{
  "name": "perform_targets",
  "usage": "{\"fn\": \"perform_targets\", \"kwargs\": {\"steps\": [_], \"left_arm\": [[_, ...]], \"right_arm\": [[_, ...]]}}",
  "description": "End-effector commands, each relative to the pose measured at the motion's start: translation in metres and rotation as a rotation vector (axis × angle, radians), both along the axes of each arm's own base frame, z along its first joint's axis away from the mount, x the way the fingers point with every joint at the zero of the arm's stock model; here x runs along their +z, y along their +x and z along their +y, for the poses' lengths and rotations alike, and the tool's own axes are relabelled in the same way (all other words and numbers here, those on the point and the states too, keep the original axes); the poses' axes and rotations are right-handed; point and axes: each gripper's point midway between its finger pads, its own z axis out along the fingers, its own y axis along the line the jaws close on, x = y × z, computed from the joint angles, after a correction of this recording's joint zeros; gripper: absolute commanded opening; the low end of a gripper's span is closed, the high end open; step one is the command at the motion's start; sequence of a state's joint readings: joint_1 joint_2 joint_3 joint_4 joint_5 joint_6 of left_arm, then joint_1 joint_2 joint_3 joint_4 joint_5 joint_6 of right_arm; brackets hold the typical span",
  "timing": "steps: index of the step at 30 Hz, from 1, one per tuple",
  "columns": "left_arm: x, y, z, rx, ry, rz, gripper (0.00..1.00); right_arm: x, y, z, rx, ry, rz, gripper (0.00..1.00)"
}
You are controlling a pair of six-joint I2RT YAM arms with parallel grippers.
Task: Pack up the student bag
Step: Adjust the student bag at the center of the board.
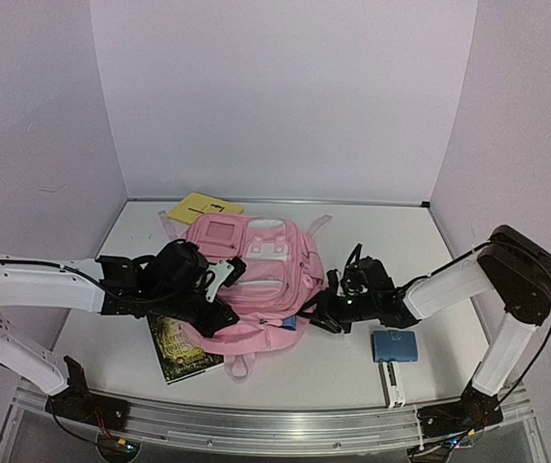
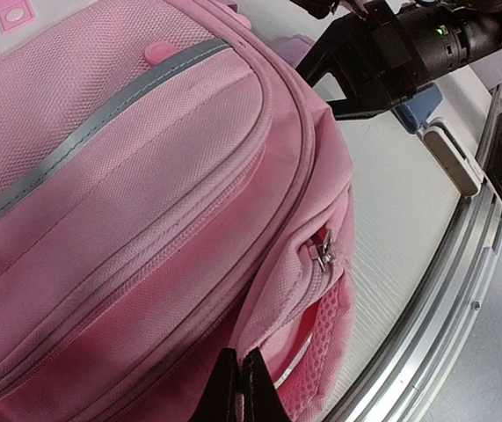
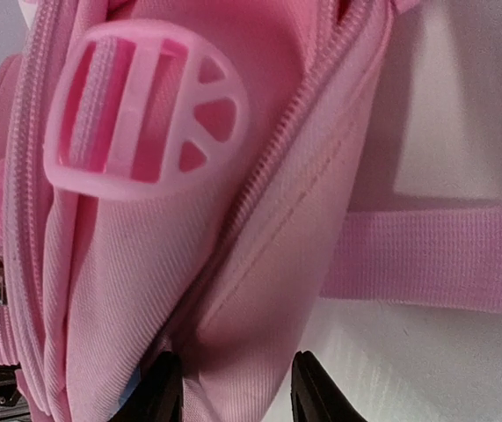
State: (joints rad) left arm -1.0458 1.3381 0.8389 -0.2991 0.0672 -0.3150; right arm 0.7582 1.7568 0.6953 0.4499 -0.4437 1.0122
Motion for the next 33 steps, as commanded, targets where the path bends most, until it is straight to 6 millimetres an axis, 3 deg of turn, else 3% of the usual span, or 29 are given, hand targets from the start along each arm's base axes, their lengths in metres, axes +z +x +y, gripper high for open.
{"fn": "perform_targets", "kwargs": {"steps": [1, 3, 5, 7, 9, 12, 15, 17, 22, 26, 33], "left_arm": [[0.038, 0.015, 0.0, 0.051, -0.092, -0.064, 0.0], [0.046, 0.019, 0.001, 0.061, -0.082, -0.072, 0.01], [0.061, 0.025, 0.0, 0.076, -0.07, -0.084, 0.1], [0.082, 0.035, 0.001, 0.112, -0.052, -0.116, 0.22], [0.109, 0.043, -0.004, 0.123, -0.056, -0.144, 0.42], [0.147, 0.052, -0.014, 0.115, -0.084, -0.195, 0.69], [0.164, 0.057, -0.025, 0.08, -0.088, -0.232, 0.81], [0.163, 0.06, -0.028, 0.067, -0.06, -0.24, 0.86], [0.135, 0.055, -0.027, 0.007, 0.047, -0.207, 0.94], [0.118, 0.06, -0.013, 0.056, 0.133, -0.203, 0.95], [0.093, 0.049, -0.023, 0.007, 0.16, -0.118, 1.0]], "right_arm": [[0.036, 0.019, 0.031, 0.015, 0.176, -0.073, 0.28], [0.051, 0.02, 0.037, 0.019, 0.231, -0.086, 0.09], [0.076, 0.022, 0.041, 0.02, 0.278, -0.115, 0.0], [0.12, 0.023, 0.046, 0.026, 0.341, -0.182, 0.0], [0.157, 0.025, 0.052, 0.037, 0.345, -0.251, 0.0], [0.197, 0.03, 0.061, 0.042, 0.277, -0.35, 0.0], [0.224, 0.036, 0.066, 0.037, 0.273, -0.4, 0.0], [0.233, 0.037, 0.07, 0.046, 0.274, -0.414, 0.0], [0.245, 0.036, 0.079, 0.061, 0.285, -0.435, 0.0], [0.248, 0.037, 0.076, 0.054, 0.279, -0.447, 0.0], [0.244, 0.037, 0.074, 0.048, 0.258, -0.449, 0.0]]}}
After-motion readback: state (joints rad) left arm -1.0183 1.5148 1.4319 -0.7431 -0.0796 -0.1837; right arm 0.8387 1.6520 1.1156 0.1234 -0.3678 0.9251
